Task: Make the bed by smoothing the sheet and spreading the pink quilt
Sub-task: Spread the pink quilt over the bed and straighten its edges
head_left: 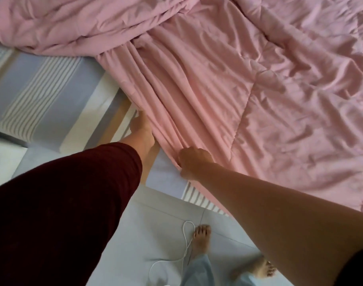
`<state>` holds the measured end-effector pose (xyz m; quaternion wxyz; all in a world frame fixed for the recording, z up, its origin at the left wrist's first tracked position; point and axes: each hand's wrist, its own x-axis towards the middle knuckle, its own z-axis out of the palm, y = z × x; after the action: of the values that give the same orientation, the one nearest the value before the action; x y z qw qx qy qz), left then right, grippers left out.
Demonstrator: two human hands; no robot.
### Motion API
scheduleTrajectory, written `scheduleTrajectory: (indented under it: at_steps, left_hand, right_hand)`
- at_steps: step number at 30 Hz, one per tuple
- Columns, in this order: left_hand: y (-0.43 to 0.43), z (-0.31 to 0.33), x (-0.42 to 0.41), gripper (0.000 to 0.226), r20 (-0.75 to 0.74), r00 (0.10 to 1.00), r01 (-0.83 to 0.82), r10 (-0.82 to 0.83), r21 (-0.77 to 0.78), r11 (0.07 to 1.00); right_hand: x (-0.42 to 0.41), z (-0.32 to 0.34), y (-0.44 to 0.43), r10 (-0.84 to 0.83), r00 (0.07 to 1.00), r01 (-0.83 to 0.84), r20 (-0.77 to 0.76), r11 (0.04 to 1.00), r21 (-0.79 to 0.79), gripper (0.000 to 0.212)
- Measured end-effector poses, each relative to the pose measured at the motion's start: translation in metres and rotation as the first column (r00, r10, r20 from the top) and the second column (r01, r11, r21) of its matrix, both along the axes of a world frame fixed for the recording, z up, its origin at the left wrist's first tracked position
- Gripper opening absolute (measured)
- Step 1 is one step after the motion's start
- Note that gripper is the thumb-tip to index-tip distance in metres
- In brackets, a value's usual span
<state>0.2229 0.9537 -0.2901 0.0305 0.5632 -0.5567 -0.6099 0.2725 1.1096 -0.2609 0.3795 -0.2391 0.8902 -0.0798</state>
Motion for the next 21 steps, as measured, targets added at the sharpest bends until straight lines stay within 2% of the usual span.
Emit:
scheduleTrajectory:
  at_steps: [2, 6, 7, 9, 11, 14, 16, 18, 19, 21]
  left_hand:
    - [-0.006, 0.003, 0.006, 0.048, 0.058, 0.998, 0.0, 0.007, -0.112, 0.994]
    - [-0.017, 0.023, 0.047, 0.017, 0.092, 0.995, -0.009, 0.037, -0.288, 0.958]
    - [-0.022, 0.025, 0.061, 0.013, 0.077, 0.994, -0.044, 0.073, -0.327, 0.944]
    - [-0.035, 0.028, 0.089, 0.01, 0.005, 0.97, -0.222, 0.241, -0.374, 0.9]
    - [-0.044, 0.032, 0.116, 0.012, 0.036, 0.941, -0.294, 0.337, -0.411, 0.863]
    - [-0.049, 0.03, 0.148, 0.012, 0.166, 0.94, -0.199, 0.298, -0.44, 0.876]
    - [-0.057, 0.02, 0.154, 0.018, 0.27, 0.937, -0.094, 0.222, -0.416, 0.904]
    - [-0.06, 0.015, 0.154, 0.029, 0.408, 0.908, 0.056, 0.096, -0.346, 0.937]
    - [-0.061, 0.013, 0.151, 0.034, 0.51, 0.859, 0.156, 0.05, -0.353, 0.923]
    - [-0.058, 0.021, 0.142, 0.049, 0.536, 0.837, 0.157, 0.107, -0.423, 0.893]
  right_hand:
    - [-0.002, -0.001, -0.001, 0.041, 0.996, -0.039, 0.079, 0.999, -0.028, 0.036]
    - [0.009, 0.005, -0.014, 0.208, 0.954, -0.199, 0.214, 0.978, -0.063, 0.023]
    - [0.014, 0.008, -0.021, 0.24, 0.939, -0.23, 0.245, 0.971, -0.068, 0.021]
    - [0.026, 0.011, -0.035, 0.276, 0.912, -0.269, 0.302, 0.961, -0.067, 0.022]
    - [0.039, 0.011, -0.047, 0.31, 0.897, -0.309, 0.314, 0.949, -0.054, 0.028]
    - [0.06, 0.003, -0.058, 0.395, 0.902, -0.402, 0.174, 0.915, 0.01, 0.039]
    - [0.068, -0.004, -0.061, 0.393, 0.91, -0.403, 0.133, 0.914, 0.05, 0.038]
    - [0.069, -0.008, -0.058, 0.365, 0.912, -0.381, 0.186, 0.923, 0.056, 0.035]
    - [0.066, -0.009, -0.055, 0.355, 0.905, -0.375, 0.236, 0.926, 0.045, 0.034]
    - [0.061, -0.006, -0.046, 0.276, 0.886, -0.294, 0.373, 0.956, -0.01, 0.033]
